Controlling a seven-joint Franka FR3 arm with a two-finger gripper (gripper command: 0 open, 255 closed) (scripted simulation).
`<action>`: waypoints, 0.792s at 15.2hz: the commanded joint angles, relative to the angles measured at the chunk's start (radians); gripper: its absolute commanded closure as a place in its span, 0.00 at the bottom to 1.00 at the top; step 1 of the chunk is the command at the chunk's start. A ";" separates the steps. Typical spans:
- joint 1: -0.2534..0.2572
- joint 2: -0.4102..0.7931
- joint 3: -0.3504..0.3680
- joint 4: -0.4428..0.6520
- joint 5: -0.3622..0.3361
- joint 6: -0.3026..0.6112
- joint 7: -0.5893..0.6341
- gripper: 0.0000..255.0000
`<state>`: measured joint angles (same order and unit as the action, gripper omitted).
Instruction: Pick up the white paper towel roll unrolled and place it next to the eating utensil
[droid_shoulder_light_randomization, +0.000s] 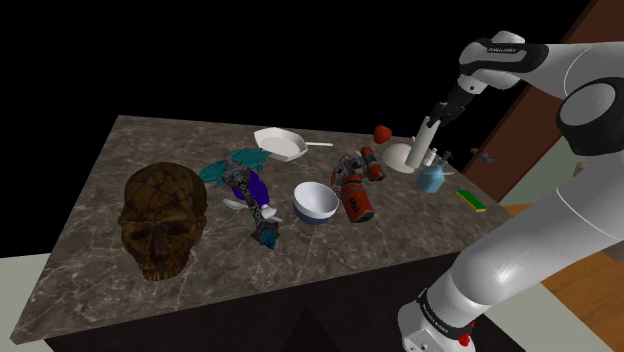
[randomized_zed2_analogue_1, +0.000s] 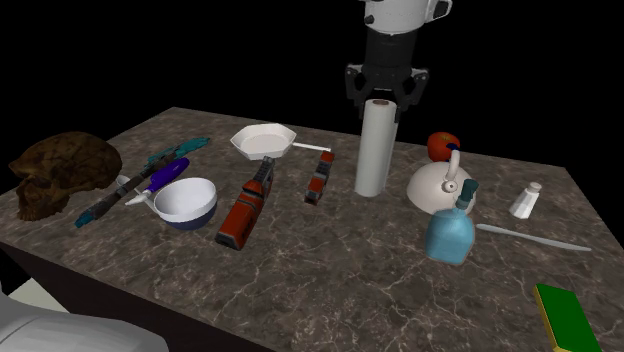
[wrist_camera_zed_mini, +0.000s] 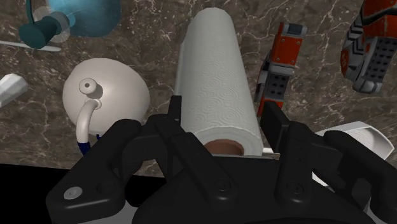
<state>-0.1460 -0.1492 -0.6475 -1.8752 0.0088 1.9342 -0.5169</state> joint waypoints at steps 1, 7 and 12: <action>0.001 0.000 0.002 0.028 -0.001 -0.028 0.003 1.00; 0.003 0.011 0.001 0.119 0.006 -0.110 0.004 1.00; 0.004 0.029 -0.003 0.203 0.017 -0.180 0.001 1.00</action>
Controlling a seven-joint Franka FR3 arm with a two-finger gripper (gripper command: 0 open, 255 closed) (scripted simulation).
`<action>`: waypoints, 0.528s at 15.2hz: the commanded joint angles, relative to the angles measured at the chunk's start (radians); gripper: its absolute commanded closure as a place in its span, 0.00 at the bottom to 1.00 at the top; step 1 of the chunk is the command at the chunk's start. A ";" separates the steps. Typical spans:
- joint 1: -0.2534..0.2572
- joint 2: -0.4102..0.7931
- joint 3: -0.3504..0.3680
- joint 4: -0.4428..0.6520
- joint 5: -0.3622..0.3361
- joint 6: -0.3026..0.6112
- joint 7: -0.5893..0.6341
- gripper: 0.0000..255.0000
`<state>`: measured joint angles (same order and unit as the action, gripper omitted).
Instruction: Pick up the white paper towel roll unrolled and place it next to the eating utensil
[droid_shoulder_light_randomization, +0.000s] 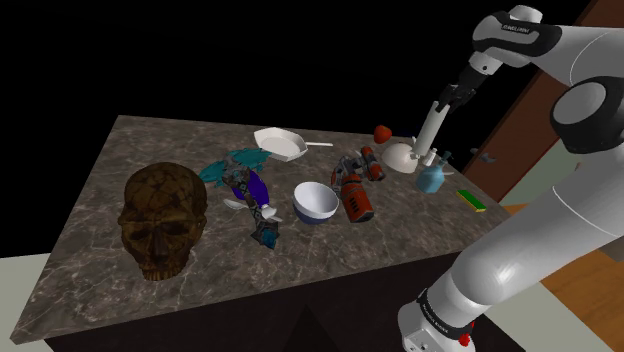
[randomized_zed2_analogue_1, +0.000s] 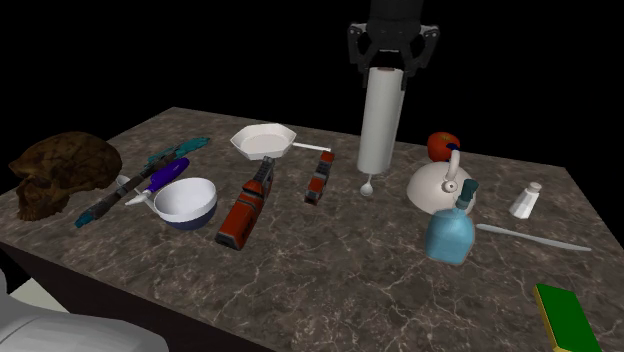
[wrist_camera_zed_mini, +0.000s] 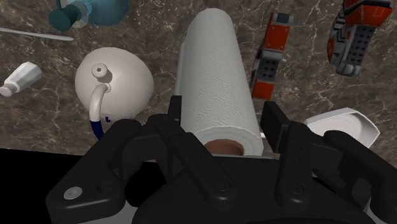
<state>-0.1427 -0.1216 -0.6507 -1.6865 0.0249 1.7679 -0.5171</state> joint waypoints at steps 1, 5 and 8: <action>0.001 0.006 -0.001 0.033 0.004 -0.028 0.000 1.00; 0.000 0.028 -0.007 0.108 0.018 -0.086 -0.006 1.00; -0.002 0.049 -0.013 0.169 0.031 -0.131 -0.012 1.00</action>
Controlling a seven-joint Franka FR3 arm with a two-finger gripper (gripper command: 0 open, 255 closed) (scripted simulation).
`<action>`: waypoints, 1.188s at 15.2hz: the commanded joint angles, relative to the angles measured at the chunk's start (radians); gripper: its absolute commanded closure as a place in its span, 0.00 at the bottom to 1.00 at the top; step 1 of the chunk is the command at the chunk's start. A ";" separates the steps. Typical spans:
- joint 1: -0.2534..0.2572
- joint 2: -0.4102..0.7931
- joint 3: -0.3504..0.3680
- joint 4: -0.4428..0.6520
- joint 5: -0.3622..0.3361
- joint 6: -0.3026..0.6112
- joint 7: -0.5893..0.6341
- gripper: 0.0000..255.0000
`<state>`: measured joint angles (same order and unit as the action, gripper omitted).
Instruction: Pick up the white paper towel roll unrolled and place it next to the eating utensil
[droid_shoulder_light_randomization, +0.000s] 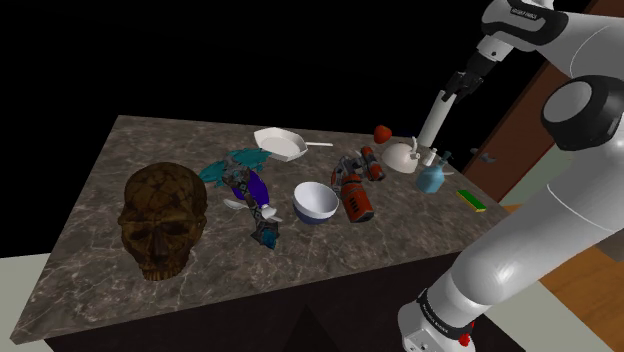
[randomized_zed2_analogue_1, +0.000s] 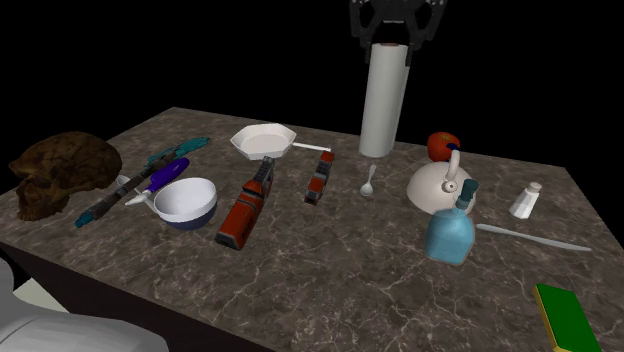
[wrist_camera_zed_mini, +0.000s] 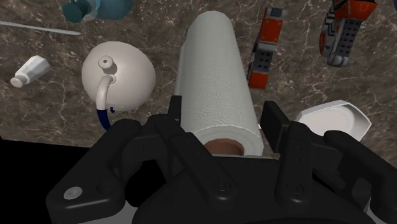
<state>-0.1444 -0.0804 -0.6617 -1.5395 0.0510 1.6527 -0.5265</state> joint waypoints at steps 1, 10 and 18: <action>-0.002 0.016 -0.005 0.043 0.010 -0.032 -0.005 1.00; 0.060 -0.237 0.186 -0.190 -0.142 -0.011 0.253 1.00; 0.088 -0.388 0.367 -0.343 -0.174 -0.017 0.470 1.00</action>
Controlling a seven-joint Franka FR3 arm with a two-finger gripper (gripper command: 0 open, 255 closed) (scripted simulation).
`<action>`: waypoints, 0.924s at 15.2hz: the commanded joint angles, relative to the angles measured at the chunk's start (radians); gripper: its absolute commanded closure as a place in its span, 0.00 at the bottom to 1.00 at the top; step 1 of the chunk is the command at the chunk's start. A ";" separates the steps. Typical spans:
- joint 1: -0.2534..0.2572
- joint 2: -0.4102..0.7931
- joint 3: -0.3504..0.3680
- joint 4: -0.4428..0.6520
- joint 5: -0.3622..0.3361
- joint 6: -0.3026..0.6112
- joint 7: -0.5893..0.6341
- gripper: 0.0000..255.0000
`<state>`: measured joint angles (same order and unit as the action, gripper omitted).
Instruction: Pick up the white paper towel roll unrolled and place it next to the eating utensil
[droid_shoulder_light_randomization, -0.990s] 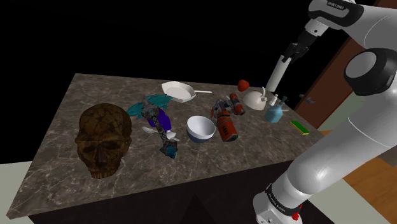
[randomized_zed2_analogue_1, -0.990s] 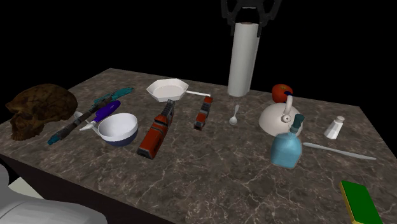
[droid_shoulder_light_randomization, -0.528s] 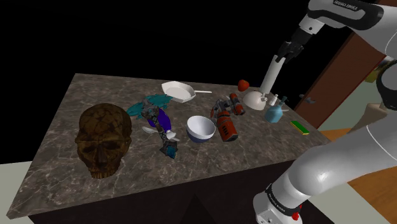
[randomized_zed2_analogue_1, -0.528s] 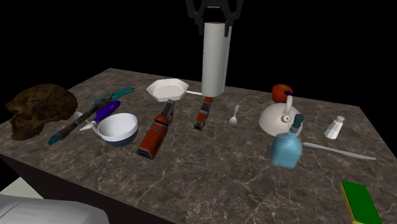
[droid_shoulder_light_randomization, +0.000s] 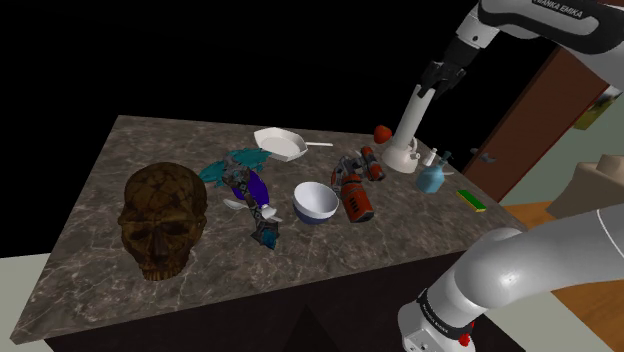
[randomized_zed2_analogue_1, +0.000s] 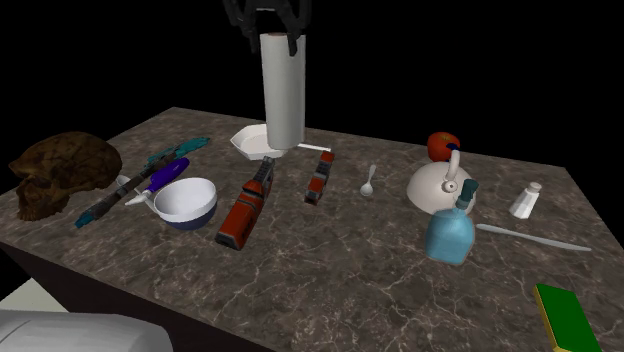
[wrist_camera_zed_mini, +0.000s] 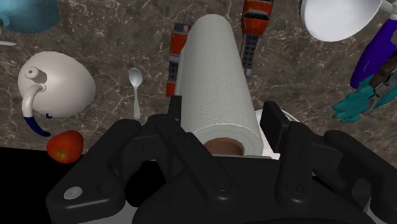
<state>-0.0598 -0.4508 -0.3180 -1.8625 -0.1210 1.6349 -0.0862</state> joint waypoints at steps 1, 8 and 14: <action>0.008 -0.031 0.044 -0.033 -0.001 -0.001 0.055 1.00; 0.043 -0.092 0.190 -0.097 0.024 -0.014 0.229 1.00; 0.077 -0.103 0.312 -0.108 0.058 -0.024 0.376 1.00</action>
<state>0.0111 -0.5617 -0.0279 -1.9746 -0.0698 1.6087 0.2622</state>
